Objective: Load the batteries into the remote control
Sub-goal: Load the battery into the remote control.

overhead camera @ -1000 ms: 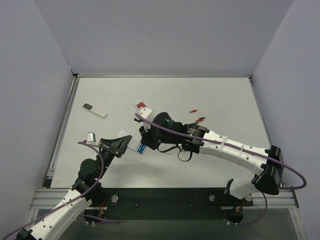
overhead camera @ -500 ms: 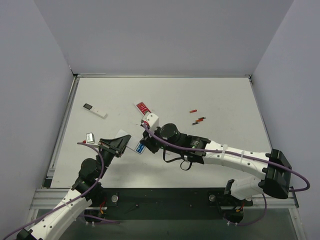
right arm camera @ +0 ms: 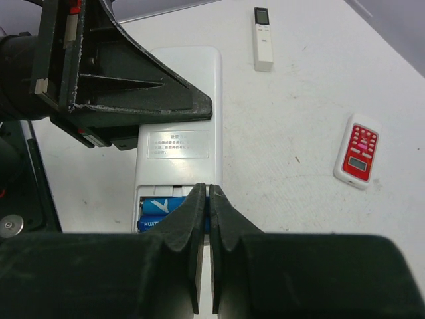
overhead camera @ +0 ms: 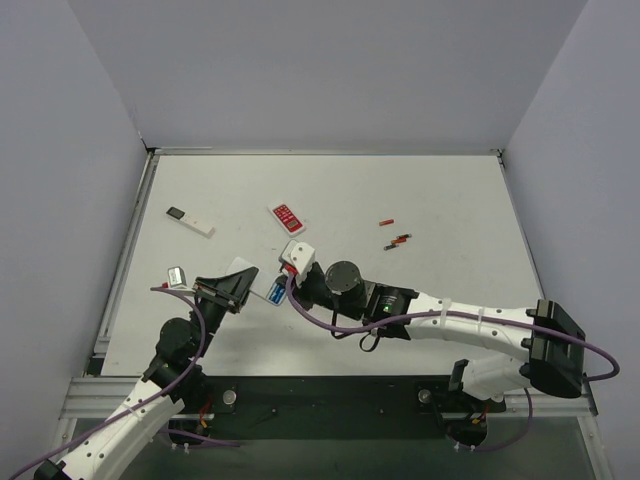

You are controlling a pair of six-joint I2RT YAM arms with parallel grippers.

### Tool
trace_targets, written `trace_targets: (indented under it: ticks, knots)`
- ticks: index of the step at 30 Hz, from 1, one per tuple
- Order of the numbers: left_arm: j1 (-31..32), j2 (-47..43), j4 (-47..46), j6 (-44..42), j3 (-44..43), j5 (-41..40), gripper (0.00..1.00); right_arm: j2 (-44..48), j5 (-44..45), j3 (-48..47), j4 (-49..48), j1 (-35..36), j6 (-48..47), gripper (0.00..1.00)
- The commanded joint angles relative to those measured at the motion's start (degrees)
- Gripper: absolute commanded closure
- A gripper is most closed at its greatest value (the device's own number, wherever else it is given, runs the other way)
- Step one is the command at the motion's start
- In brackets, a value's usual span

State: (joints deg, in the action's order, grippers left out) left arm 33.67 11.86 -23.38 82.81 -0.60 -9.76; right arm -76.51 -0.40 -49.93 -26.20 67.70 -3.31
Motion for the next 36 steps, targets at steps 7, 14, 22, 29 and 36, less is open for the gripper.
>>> trace_targets:
  ticks: [7, 14, 22, 29, 36]
  knots:
    - [0.1, -3.1, -23.0, 8.2, 4.6, -2.0, 1.0, -5.0, 2.6, 4.7, 7.7, 6.6, -7.3, 0.99]
    - [0.1, -3.0, -22.9, 8.2, 4.3, -1.4, 1.0, -5.1, 4.5, 6.7, 4.5, 8.2, -11.4, 0.88]
    - [0.1, -4.0, -17.0, 5.4, 3.6, 1.0, 1.0, 1.2, 2.3, 2.2, 5.3, 8.1, -9.6, 0.8]
    - [0.1, -4.1, -10.7, 1.2, 5.6, 2.5, 1.0, 6.4, -1.4, -6.2, 10.6, 7.4, -5.8, 0.64]
    - [0.1, -3.8, -10.8, -1.5, 5.7, 4.0, 1.0, 11.2, -4.6, -6.8, 12.0, -0.5, 12.8, 0.42]
